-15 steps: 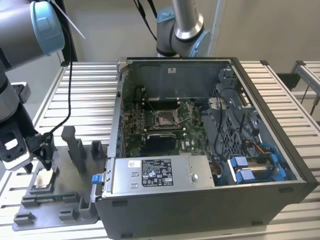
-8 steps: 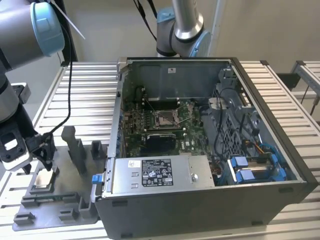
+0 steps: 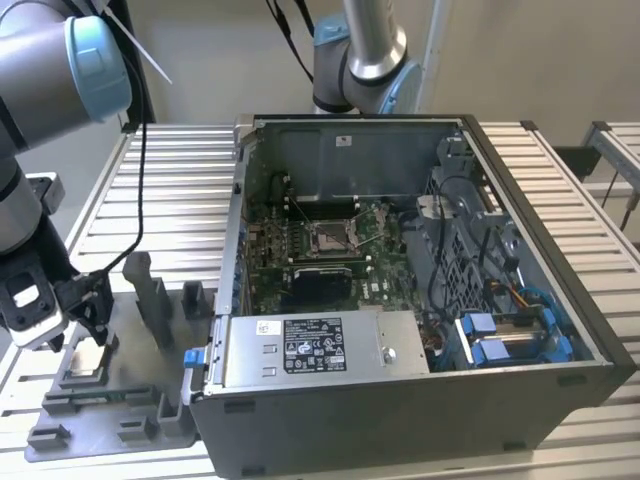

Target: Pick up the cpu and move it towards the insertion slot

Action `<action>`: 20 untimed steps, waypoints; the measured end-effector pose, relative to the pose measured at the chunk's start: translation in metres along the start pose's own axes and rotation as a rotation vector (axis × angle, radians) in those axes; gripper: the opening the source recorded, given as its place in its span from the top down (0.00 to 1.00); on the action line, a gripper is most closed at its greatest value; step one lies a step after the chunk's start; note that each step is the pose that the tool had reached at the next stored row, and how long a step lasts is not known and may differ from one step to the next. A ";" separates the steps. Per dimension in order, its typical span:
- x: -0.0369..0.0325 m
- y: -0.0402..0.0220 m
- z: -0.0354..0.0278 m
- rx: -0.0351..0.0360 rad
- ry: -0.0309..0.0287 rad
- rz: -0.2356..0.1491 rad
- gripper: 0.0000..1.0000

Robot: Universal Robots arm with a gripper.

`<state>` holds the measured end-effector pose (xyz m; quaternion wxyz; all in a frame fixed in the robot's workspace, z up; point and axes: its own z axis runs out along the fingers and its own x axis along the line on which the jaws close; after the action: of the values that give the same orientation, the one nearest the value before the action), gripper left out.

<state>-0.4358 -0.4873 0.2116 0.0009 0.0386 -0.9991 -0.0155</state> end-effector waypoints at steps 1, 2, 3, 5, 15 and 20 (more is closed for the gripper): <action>0.0000 0.0000 0.0018 0.0000 -0.0001 0.001 0.00; 0.0000 -0.0001 0.0035 -0.0001 -0.0002 0.002 0.00; 0.0002 -0.0001 0.0054 0.0000 -0.0002 0.004 0.00; 0.0006 -0.0002 0.0091 0.0000 -0.0003 0.009 0.00; 0.0012 -0.0006 0.0217 0.0000 -0.0004 0.012 0.00; 0.0012 -0.0006 0.0238 0.0001 -0.0003 0.012 0.00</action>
<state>-0.4370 -0.4872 0.1878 0.0008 0.0328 -0.9993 -0.0154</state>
